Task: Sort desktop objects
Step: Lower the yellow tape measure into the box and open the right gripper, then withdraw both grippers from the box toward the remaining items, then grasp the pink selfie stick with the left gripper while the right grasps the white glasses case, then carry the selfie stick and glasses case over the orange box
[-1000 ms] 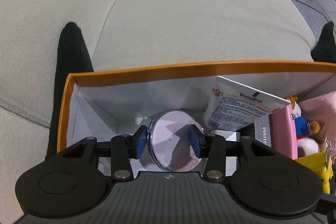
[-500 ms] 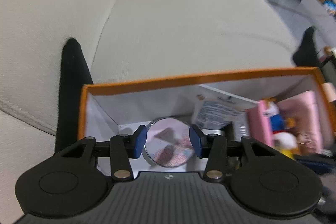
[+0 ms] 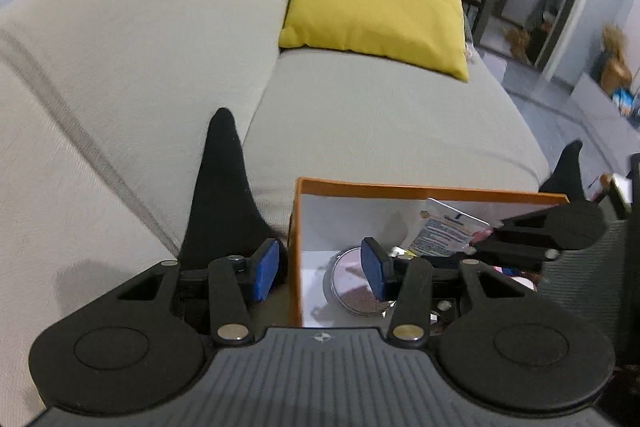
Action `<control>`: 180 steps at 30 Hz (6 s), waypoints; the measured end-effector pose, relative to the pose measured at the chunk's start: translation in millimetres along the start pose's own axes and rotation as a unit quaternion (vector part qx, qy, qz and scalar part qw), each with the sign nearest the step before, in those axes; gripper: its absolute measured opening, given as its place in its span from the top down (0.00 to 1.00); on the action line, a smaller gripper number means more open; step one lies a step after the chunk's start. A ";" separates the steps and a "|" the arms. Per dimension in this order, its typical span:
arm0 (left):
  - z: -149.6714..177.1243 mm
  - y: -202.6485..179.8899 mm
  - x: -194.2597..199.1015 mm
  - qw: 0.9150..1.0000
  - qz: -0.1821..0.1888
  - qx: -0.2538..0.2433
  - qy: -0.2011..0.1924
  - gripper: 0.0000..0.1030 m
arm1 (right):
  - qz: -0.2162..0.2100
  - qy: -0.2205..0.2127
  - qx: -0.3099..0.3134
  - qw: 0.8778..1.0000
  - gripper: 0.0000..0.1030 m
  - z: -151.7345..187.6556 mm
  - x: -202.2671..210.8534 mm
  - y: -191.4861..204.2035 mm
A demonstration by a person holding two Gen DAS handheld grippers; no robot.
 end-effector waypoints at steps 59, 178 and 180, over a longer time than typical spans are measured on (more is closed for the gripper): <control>71.9 18.6 110.8 0.999 0.022 0.035 -0.034 0.49 | -0.053 -0.157 -0.055 0.985 0.71 35.2 123.5 80.1; 207.3 -29.3 141.1 1.000 -0.017 -0.009 0.019 0.69 | -0.084 -0.023 -0.047 0.995 0.70 109.3 138.3 132.3; 196.2 -27.9 153.9 1.000 -0.007 -0.012 0.004 0.69 | -0.079 -0.028 -0.023 0.996 0.70 96.9 149.1 129.6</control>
Point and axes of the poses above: each gripper's, at about its wrist camera, not at the fingertips, and x roughly against the way its jaws point, y to its left, z to its underside, the point moved 4 cm from there along -x, roughly the way its jaws point, and after that the axes turned 15 degrees about -z, right-handed, at the moved point
